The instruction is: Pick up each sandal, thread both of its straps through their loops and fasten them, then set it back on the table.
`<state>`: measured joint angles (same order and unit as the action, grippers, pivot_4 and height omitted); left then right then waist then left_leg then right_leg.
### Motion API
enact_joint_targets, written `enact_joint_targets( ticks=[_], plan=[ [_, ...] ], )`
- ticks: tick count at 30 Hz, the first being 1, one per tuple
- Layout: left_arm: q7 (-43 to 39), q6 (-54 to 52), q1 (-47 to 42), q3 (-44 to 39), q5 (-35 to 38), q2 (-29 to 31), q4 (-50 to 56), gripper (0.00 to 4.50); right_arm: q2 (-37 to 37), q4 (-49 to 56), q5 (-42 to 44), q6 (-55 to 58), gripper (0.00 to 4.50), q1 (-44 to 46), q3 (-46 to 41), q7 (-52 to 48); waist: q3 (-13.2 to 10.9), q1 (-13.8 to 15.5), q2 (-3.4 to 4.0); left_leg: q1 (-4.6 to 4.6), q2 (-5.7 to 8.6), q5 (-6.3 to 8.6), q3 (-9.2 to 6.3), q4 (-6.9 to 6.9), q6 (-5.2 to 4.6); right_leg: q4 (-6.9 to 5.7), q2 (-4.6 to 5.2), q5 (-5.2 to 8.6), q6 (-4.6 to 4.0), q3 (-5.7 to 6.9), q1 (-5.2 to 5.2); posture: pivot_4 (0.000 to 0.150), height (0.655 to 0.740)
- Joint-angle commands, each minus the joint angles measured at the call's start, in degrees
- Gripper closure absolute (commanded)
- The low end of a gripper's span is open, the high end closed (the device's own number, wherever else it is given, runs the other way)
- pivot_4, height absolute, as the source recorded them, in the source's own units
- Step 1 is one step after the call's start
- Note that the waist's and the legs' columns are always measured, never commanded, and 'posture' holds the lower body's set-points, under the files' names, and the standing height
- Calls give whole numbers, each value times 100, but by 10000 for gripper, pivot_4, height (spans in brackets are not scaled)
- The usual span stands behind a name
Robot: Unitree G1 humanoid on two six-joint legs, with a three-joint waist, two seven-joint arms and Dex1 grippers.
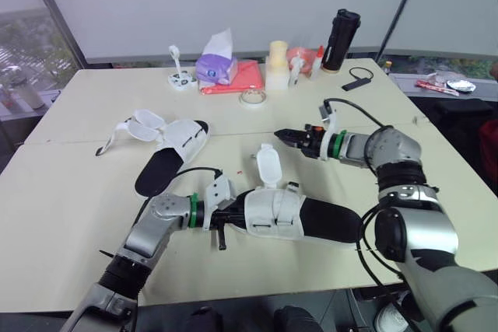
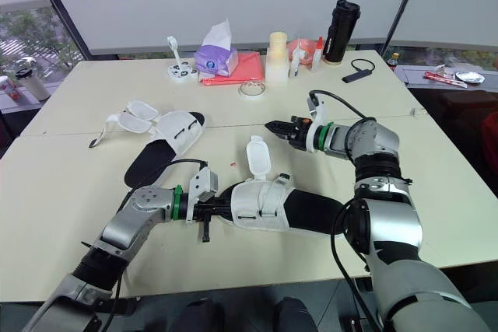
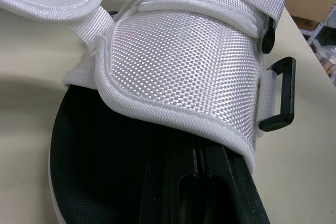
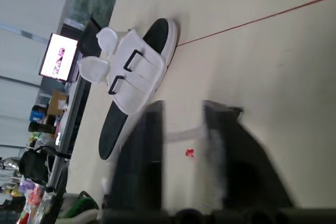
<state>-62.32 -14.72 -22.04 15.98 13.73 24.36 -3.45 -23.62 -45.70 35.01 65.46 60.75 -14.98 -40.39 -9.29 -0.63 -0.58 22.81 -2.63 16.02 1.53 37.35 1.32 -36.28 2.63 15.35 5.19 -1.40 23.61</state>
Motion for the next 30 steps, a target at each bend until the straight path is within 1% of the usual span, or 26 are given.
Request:
enact_joint_targets(
  ticks=[1, 8, 12, 19, 28, 30],
  plan=[
    [138, -57, 150, 120, -219, 41, -134, 45000, -79, 398, 165, 348, 16216, -139, -70, -158, 1, -2, 1, -2, -1, 0, 0, 0, 0, -1, -1, 0, 0, 0, -1, 1500, 7394],
    [146, -43, 185, 135, -212, 75, -134, 45000, 4, 756, 339, 928, 16216, -498, -258, -74, 1, -5, 2, -10, -1, 0, 0, -2, 0, -1, -1, 0, 0, -1, -9, 1500, 7394],
    [142, -26, 160, 153, -235, 75, -184, 45000, 294, 707, 486, 1050, 16216, -397, -531, 135, 3, -10, 5, -16, -1, 0, 0, -2, 0, -3, -2, 0, 0, -1, -12, 1500, 7394],
    [160, 28, 134, 168, -297, 116, -250, 45000, 626, 243, 500, 811, 16216, -42, -779, 305, 3, -3, 5, -21, -2, 0, 0, -2, 0, -4, -2, 0, 0, -1, -16, 1500, 7394],
    [266, 16, 277, 151, -310, 134, -129, 45000, 784, -396, 248, 322, 16216, 249, -509, 132, 3, -16, 6, -23, -2, 0, 1, -3, 0, -5, -2, 0, 0, -1, -16, 1500, 7394],
    [295, -2, 296, 139, -307, 138, -105, 45000, 821, -539, 156, 210, 21553, 309, -419, 64, 3, -18, 6, -24, -2, 0, 1, -4, 0, -5, -3, 0, 0, -1, -16, 1500, 7394]
  ],
)
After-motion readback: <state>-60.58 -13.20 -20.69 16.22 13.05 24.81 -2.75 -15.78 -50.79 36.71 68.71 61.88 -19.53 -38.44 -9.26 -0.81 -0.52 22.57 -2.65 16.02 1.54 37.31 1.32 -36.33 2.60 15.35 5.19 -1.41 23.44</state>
